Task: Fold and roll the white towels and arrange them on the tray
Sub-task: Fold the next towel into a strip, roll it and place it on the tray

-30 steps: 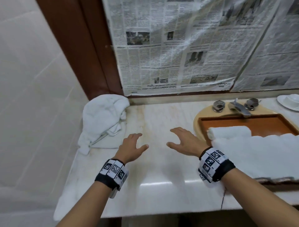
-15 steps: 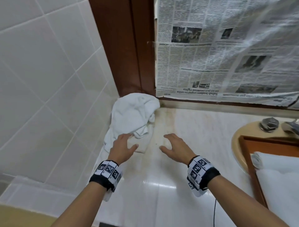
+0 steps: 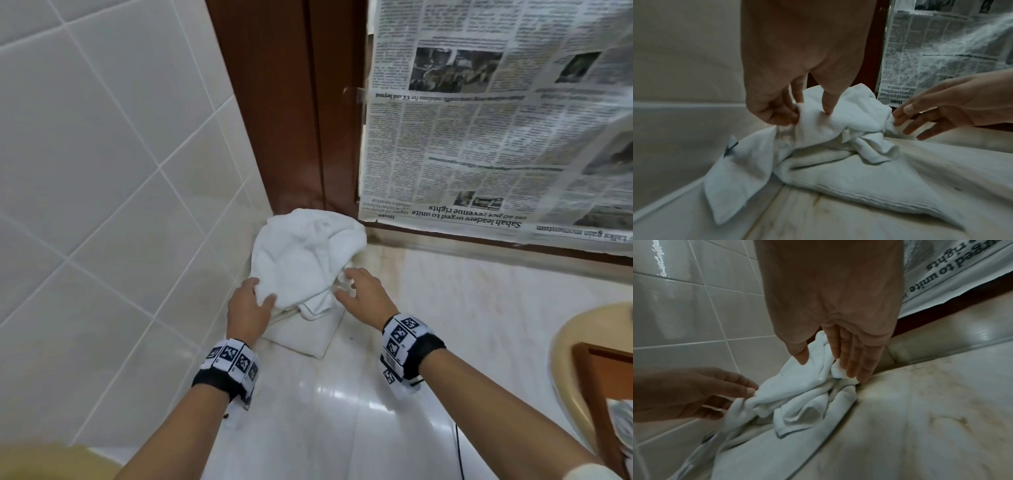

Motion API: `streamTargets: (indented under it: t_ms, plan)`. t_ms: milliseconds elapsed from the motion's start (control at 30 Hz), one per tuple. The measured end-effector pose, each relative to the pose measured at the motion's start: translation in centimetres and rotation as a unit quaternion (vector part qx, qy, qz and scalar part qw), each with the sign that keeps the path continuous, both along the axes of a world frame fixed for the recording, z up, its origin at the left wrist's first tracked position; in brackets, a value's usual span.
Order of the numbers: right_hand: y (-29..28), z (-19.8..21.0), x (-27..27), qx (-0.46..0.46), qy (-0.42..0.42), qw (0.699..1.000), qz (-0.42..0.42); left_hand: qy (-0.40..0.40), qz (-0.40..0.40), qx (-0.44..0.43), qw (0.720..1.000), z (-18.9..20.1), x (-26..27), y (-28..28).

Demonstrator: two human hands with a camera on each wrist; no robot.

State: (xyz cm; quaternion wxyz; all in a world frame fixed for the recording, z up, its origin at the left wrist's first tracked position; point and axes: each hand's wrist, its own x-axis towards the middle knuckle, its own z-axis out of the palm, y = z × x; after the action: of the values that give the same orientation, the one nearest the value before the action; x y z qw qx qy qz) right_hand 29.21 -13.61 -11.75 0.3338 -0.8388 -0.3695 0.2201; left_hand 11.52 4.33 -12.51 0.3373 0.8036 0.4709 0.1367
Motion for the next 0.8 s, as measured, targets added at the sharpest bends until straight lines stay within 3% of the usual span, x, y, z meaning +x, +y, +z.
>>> streamTargets:
  t_ms: [100, 300, 367, 500, 667, 800]
  plan:
    - [1.3, -0.3, -0.4, 0.034, -0.005, 0.999, -0.006, -0.05, -0.028, -0.03, 0.998, 1.9, 0.5, -1.2]
    - [1.9, 1.0, -0.8, 0.16, -0.004, 0.987, -0.015, -0.079, -0.256, -0.043, 0.962, 6.6, -0.3, -6.0]
    - [1.8, 1.9, -0.5, 0.176, -0.054, 0.983, 0.018, -0.069, -0.307, -0.065, 0.947, 7.3, -1.2, -7.3]
    - [1.4, 3.0, -0.3, 0.075, -0.169, 0.977, 0.104, -0.068, -0.366, -0.104, 0.922, 8.1, -3.4, -9.4]
    - [-0.9, 2.2, -2.0, -0.058, -0.129, 0.976, 0.167, -0.002, -0.388, -0.135, 0.912, 7.8, -6.6, -10.7]
    - [-3.5, 1.3, -4.0, -0.089, -0.116, 0.98, 0.133, 0.063, -0.403, -0.142, 0.902, 7.0, -9.8, -12.3]
